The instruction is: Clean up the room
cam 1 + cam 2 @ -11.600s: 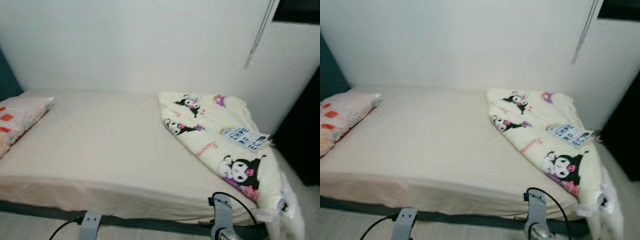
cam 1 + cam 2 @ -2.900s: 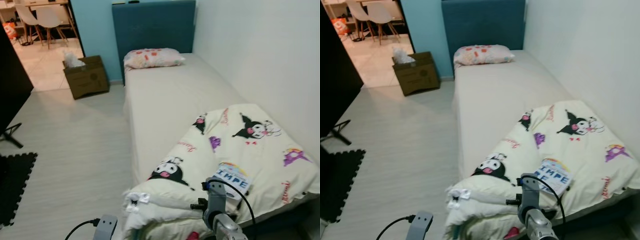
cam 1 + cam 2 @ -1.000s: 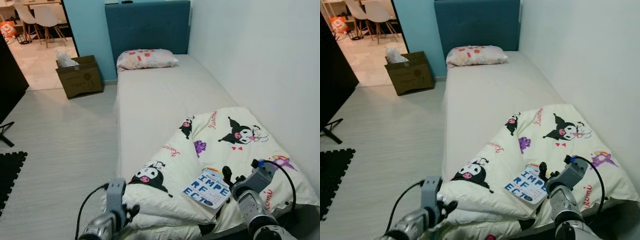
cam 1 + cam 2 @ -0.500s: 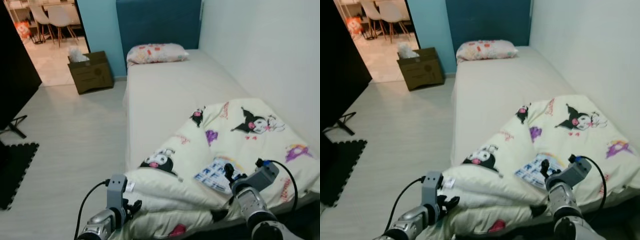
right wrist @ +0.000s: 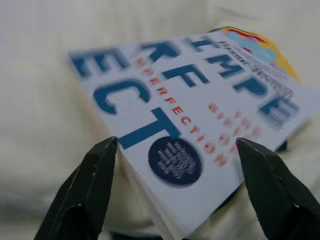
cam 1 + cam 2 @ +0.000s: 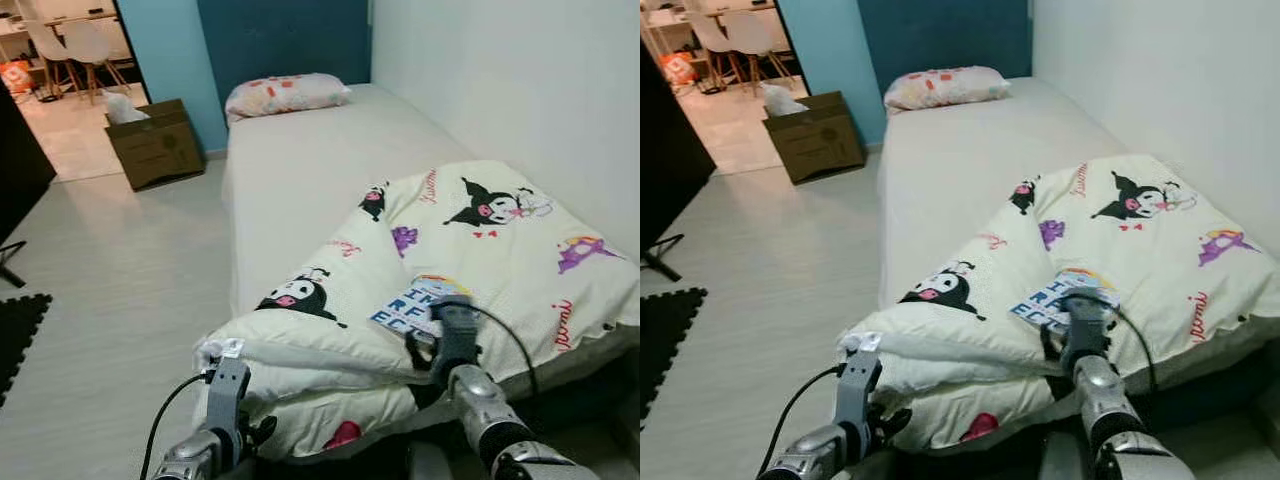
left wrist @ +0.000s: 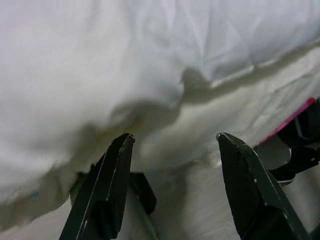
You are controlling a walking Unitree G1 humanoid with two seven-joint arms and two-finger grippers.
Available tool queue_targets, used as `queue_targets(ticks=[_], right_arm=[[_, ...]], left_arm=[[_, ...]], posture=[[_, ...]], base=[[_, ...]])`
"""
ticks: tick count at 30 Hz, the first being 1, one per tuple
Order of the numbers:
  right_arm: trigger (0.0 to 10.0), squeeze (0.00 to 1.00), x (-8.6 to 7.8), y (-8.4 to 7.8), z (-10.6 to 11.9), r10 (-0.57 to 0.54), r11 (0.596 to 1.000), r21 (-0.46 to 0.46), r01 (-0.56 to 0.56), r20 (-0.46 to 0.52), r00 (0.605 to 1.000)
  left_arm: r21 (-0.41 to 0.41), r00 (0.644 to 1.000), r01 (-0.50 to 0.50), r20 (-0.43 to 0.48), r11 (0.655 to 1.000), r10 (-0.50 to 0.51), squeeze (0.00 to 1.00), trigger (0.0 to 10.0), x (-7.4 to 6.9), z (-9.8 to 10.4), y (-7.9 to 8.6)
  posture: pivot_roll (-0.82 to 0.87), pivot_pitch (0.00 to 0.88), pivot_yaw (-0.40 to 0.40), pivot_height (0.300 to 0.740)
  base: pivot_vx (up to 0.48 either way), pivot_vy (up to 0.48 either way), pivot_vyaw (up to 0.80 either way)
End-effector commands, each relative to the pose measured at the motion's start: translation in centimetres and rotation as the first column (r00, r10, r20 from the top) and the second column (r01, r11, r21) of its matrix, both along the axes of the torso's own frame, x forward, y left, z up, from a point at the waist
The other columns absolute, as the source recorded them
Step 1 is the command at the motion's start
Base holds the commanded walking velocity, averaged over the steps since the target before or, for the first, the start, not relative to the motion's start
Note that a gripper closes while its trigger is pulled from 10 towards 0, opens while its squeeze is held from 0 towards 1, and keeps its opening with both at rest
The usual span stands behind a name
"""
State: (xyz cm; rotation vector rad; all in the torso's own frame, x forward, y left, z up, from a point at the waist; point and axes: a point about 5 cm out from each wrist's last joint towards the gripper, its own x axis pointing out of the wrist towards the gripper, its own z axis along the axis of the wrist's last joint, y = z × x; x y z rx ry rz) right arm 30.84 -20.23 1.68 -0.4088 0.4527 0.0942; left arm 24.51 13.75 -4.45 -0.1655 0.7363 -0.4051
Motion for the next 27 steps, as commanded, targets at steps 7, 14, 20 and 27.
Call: queue_targets(ticks=[7, 14, 20, 27], right_arm=[[10.0, 0.00, 0.0, 1.3, -0.2, 0.287, 0.863, -0.417, -0.286, -0.063, 0.956], [10.0, 0.00, 0.5, 1.3, 0.3, 0.327, 0.815, -0.481, -0.323, -0.078, 0.942], [10.0, 0.00, 0.7, 2.1, 0.6, 0.338, 0.870, -0.363, -0.333, -0.051, 0.940], [10.0, 0.00, -0.2, 2.5, -0.3, 0.379, 0.882, -0.270, -0.387, -0.084, 0.922]], left_arm=[[0.004, 1.000, 0.026, -0.008, 1.000, -0.026, 0.00, 10.0, -0.7, -0.4, 0.3], [0.008, 1.000, 0.024, -0.014, 1.000, -0.024, 0.00, 10.0, -1.0, -0.6, 0.5], [0.008, 0.999, 0.021, -0.027, 1.000, -0.021, 0.00, 10.0, -1.5, -0.9, 0.6], [0.017, 0.999, 0.026, -0.047, 1.000, -0.026, 0.00, 10.0, -1.9, -1.2, 0.6]], posture=[[0.01, 0.031, 0.072, 0.563], [0.02, 0.045, 0.064, 0.563], [0.02, 0.048, 0.063, 0.563], [0.01, 0.046, 0.060, 0.563]], base=[[0.000, 0.000, 0.00], [0.000, 0.000, 0.00], [0.000, 0.000, 0.00], [0.000, 0.000, 0.00]])
